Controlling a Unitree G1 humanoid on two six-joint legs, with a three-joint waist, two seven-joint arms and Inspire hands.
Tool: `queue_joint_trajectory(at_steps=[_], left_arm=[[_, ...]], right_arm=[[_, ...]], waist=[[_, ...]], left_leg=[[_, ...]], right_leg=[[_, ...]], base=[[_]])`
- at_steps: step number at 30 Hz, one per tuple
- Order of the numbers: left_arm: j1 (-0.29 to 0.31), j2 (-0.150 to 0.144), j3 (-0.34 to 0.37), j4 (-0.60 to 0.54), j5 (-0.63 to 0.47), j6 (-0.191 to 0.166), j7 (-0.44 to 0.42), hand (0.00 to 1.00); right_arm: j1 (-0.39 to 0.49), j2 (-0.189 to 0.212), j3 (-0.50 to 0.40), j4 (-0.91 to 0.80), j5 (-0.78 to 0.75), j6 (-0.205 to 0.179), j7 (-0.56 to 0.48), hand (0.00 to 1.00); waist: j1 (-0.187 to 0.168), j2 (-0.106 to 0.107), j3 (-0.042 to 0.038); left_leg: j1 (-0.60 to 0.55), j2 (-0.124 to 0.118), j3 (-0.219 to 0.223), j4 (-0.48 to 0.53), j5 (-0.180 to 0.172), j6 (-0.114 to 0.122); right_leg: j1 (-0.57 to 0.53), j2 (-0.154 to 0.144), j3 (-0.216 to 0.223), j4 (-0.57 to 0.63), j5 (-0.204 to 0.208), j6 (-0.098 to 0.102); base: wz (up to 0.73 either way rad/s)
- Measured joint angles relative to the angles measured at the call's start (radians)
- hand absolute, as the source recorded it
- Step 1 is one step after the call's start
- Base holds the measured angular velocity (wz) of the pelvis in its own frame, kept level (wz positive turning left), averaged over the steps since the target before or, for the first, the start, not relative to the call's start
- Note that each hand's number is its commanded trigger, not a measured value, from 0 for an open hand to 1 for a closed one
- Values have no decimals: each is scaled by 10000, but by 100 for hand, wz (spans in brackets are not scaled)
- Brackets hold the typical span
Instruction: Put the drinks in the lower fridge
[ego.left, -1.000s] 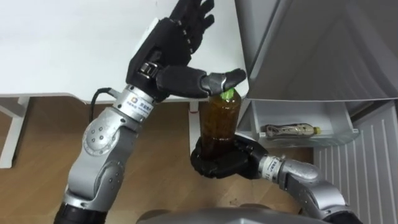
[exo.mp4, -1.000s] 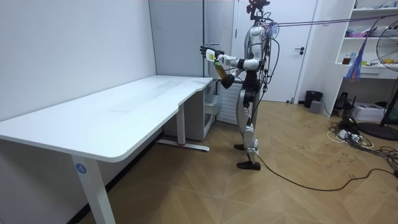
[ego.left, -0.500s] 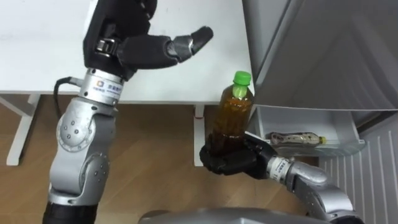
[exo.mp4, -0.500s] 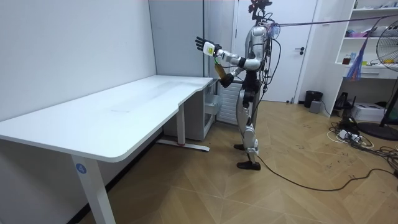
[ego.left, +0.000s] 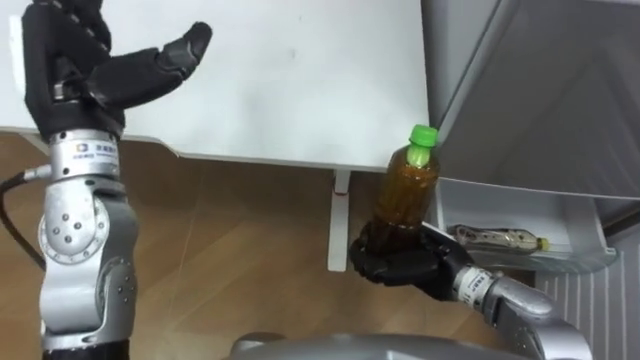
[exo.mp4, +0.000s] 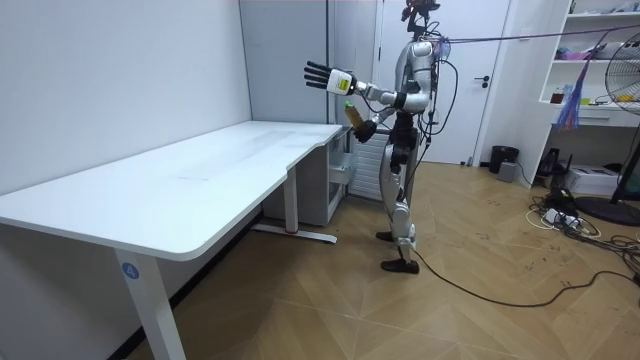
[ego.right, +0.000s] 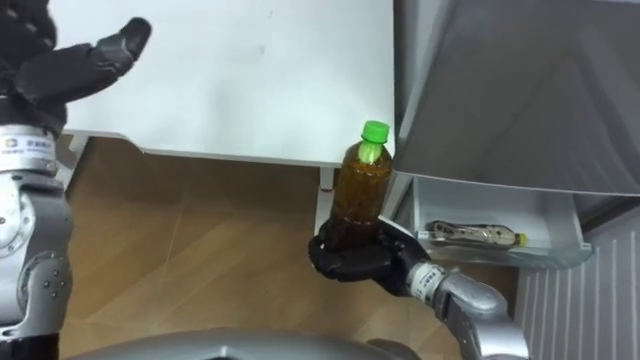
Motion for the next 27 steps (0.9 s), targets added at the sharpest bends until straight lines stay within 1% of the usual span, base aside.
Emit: queue_joint_trajectory(at_steps=[1,3,4,5,7,9,10,11,13,14,15,17,19,20,21,22,23,24,26,27], left_arm=[[101,0,129,101,0,-12,139,0],[111,1,329,527,6,-29,292,0],[116,0,415,872,2,-28,419,0],[119,-1,436,1171,12,-25,601,0],[116,-1,445,1581,9,-20,795,0],[115,-1,460,2034,-7,-6,909,0],[117,-1,482,2486,-3,-6,931,0],[194,-8,498,2903,5,9,965,0],[480,-45,492,3231,-9,28,1028,0],[584,-67,454,3476,-17,34,1112,0],[595,-69,423,3663,-14,24,1150,0],[619,-82,297,4666,-15,35,1185,0],[826,-86,78,5171,-12,85,1197,0],[908,-85,-101,5518,-18,84,1197,0],[931,-85,-186,5704,-18,84,1196,0],[939,-76,-373,6123,-19,81,1196,0],[934,-75,-552,6615,-9,62,1192,0],[934,-77,-626,6871,-13,66,1177,0],[935,-100,-839,7649,-18,88,1155,0],[934,-98,-892,7810,-22,89,1152,0]], right_arm=[[55,-1,-9,-9,0,0,-10,100],[101,0,-22,-16,0,0,-36,100],[110,1,-21,-17,4,0,-51,100],[119,0,-19,-17,1,4,-66,100],[116,-2,-20,-16,-4,5,-68,100],[120,-2,-19,1,-70,6,-66,100],[167,-2,-21,14,-80,10,-65,100],[236,0,-20,12,-81,12,-59,100],[338,-8,-28,13,-83,34,-61,100],[349,-12,-33,14,-85,148,-79,100],[346,-5,-33,42,-83,178,-95,100],[335,44,-29,161,-83,241,-156,100],[351,41,-25,162,-83,285,-185,100],[350,21,-25,162,-77,344,-216,100],[350,19,-24,162,-72,354,-244,100],[336,17,-9,162,-36,354,-296,100],[288,16,-1,171,-34,353,-302,100],[258,20,5,177,-34,353,-305,100],[129,32,5,294,-30,342,-330,100],[93,25,5,357,-29,343,-370,100]], waist=[[25,-2,-8],[82,-17,-17],[131,-35,-34],[157,-84,-74],[205,-125,-103],[218,-124,-99],[224,-110,-86],[254,-98,-83],[241,-88,-76],[240,-86,-72],[237,-86,-71],[216,-46,-66],[196,-47,-62],[198,-91,-86],[199,-93,-84],[209,-124,-92],[220,-126,-86],[215,-125,-85],[203,-202,-75],[205,-218,-75]], left_leg=[[10,-4,-1,0,0,0],[23,-11,-1,0,0,1],[48,-17,-3,3,0,1],[54,-16,-4,5,0,1],[75,-9,-16,6,0,1],[145,-5,-57,4,0,1],[248,-6,-72,-32,0,1],[308,-5,-52,-54,0,0],[308,-3,-59,-58,-2,-1],[291,-4,-90,-70,-2,0],[289,-4,-104,-75,-2,0],[261,0,-142,-72,-4,-2],[202,0,-146,-73,-4,-2],[171,-2,-147,-72,-4,-2],[156,-2,-147,-71,-4,-2],[138,0,-147,-69,-4,-2],[136,-1,-145,-68,-3,-2],[135,-1,-143,-68,-3,-2],[110,3,-145,-70,-3,-3],[110,2,-147,-69,-3,-3]], right_leg=[[9,-12,-46,-4,0,1],[45,-22,-52,-36,-2,4],[137,-25,-75,-135,-2,4],[151,-24,-79,-150,-1,5],[172,-15,-74,-151,-1,5],[274,-12,-97,-173,-1,5],[381,-15,-124,-194,-4,9],[455,-11,-141,-223,-6,12],[485,-10,-177,-278,-3,10],[480,-15,-221,-273,-3,10],[480,-18,-241,-270,-3,10],[477,-22,-316,-279,-3,10],[429,-23,-322,-294,-3,10],[407,-26,-324,-291,-3,10],[397,-26,-325,-294,-3,10],[382,-21,-322,-294,-3,9],[371,-20,-315,-293,-3,10],[366,-19,-311,-293,-3,10],[344,-13,-306,-300,-3,10],[349,-14,-308,-303,-3,10]], base=[[0],[0],[4],[4],[0],[3],[7],[5],[4],[7],[10],[6],[0],[0],[0],[0],[0],[0],[0],[0]])
